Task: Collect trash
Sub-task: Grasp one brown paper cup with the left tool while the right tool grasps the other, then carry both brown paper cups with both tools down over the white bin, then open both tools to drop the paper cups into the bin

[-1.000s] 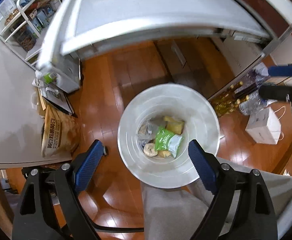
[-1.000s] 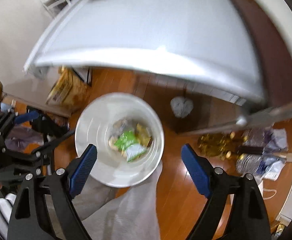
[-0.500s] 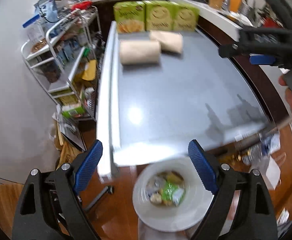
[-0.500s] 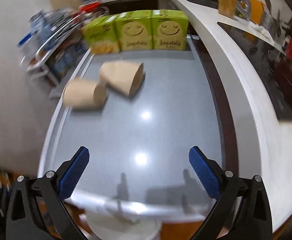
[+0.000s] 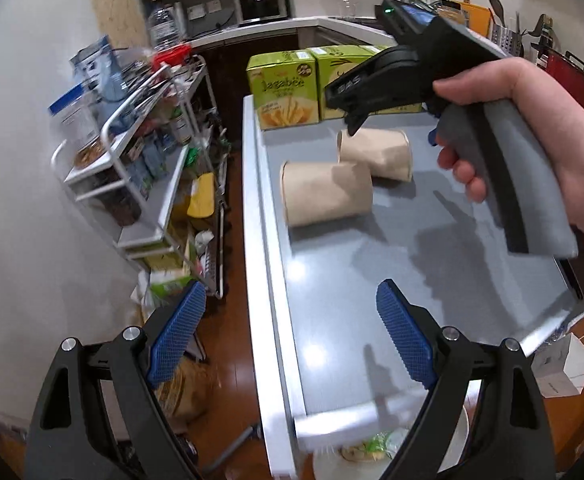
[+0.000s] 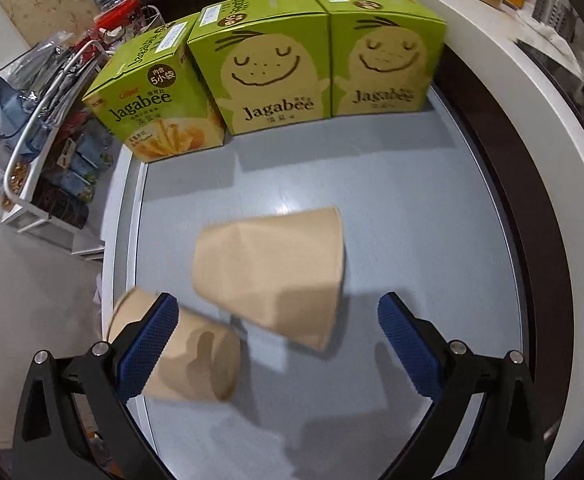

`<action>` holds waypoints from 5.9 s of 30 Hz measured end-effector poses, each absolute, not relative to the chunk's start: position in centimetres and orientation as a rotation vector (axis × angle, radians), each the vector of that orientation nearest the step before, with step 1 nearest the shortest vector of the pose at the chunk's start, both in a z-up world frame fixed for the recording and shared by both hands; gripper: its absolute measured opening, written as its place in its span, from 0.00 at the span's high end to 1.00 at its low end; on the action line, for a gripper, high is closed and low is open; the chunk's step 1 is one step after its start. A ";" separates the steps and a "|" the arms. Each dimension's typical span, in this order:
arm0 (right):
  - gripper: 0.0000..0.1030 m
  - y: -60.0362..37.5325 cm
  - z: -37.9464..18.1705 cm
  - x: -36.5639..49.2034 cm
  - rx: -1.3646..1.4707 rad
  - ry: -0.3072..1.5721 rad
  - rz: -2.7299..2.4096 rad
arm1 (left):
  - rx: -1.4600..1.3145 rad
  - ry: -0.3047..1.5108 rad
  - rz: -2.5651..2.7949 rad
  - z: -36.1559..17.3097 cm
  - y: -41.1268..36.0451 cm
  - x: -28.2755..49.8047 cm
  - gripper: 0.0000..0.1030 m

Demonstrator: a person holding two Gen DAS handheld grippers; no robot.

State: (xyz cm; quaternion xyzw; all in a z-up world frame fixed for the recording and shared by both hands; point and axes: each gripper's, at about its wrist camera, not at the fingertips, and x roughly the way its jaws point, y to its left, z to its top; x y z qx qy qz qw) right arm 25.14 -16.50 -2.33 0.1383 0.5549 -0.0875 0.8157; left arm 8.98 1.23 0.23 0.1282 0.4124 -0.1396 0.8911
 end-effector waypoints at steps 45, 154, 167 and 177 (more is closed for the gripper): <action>0.05 -23.0 -6.5 27.0 0.190 1.276 -0.255 | 0.258 1.001 -0.375 -4.3 -6.1 21.9 0.06; 0.16 -15.0 -13.1 -8.3 0.120 1.529 0.226 | 0.349 1.286 -0.368 -11.9 0.9 -7.6 0.10; 0.16 -14.4 -14.1 -7.2 0.121 1.556 0.222 | 0.396 1.291 -0.385 -12.8 1.2 -7.5 0.10; 0.16 -14.0 -14.3 -6.7 0.114 1.564 0.207 | 0.413 1.283 -0.399 -12.9 0.8 -7.1 0.10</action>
